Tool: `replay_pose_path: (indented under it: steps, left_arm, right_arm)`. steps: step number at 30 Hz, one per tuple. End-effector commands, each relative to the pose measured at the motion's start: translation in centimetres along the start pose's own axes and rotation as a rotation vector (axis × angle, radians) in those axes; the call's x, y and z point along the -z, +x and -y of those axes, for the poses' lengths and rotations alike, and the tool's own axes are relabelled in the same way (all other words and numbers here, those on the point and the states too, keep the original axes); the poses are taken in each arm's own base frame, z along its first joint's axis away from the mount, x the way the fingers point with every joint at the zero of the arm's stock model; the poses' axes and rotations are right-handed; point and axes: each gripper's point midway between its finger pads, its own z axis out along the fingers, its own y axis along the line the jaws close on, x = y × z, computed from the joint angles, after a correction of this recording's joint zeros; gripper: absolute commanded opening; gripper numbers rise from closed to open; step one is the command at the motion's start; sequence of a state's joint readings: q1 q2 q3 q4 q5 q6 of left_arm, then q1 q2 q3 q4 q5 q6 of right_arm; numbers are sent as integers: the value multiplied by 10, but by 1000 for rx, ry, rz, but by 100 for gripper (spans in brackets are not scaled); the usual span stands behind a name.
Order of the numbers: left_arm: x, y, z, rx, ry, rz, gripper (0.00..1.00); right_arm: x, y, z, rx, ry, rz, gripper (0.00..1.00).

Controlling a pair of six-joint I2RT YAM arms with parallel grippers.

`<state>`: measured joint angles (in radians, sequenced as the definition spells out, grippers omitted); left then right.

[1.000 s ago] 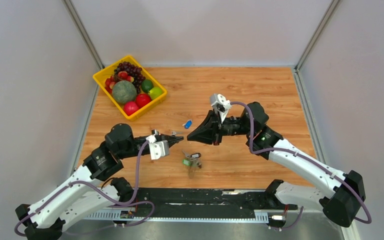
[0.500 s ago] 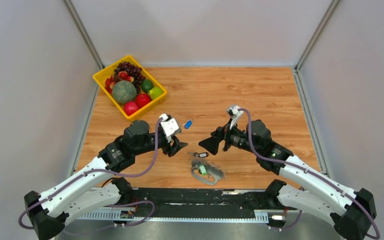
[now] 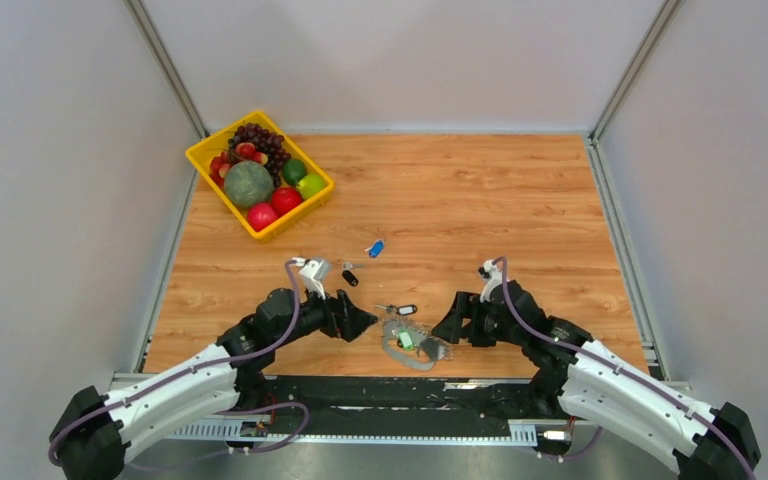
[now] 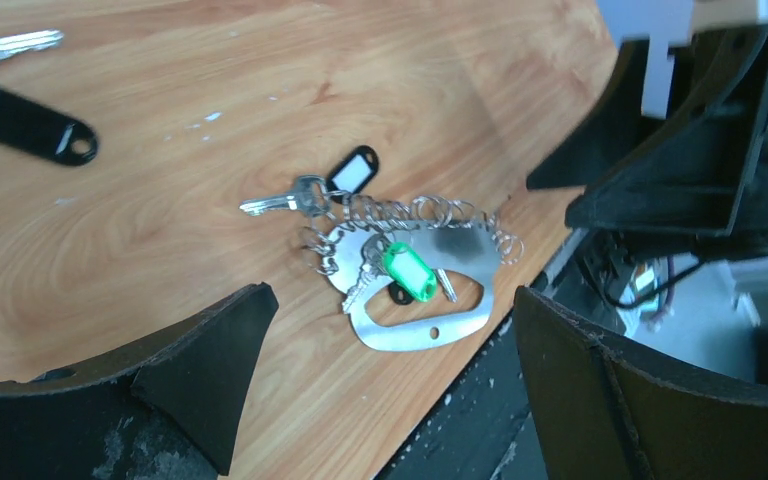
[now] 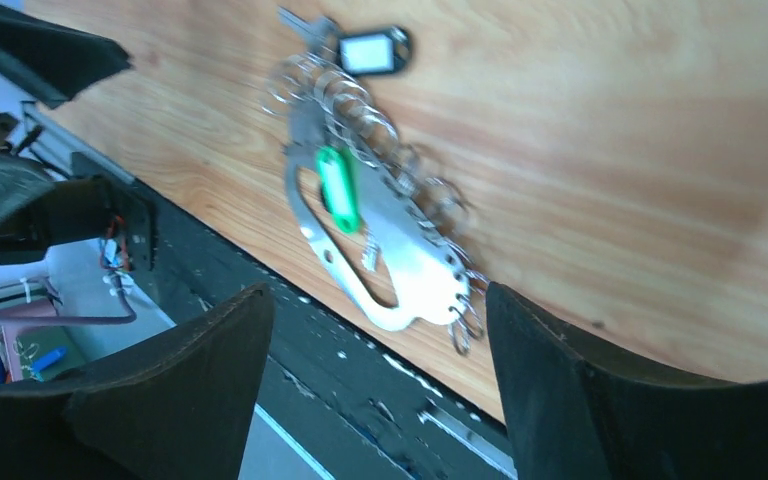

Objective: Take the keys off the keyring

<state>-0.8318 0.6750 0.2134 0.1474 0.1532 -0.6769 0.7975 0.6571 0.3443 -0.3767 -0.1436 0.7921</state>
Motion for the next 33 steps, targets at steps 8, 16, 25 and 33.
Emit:
replay_pose_path:
  steps: [8, 16, 25, 33]
  left_arm:
    - [1, -27, -17, 211, -42, 263, 100]
    - [-27, 22, -23, 172, -78, -30, 93]
    - [-51, 56, -19, 295, -14, -148, 59]
    - [-62, 78, -21, 318, 14, -207, 29]
  right_arm:
    - [-6, 49, 45, -177, 145, -133, 75]
    - [-27, 55, 30, -154, 29, -172, 65]
    - [-40, 66, 17, -86, -26, -221, 45]
    - [-40, 40, -16, -96, -179, -97, 40]
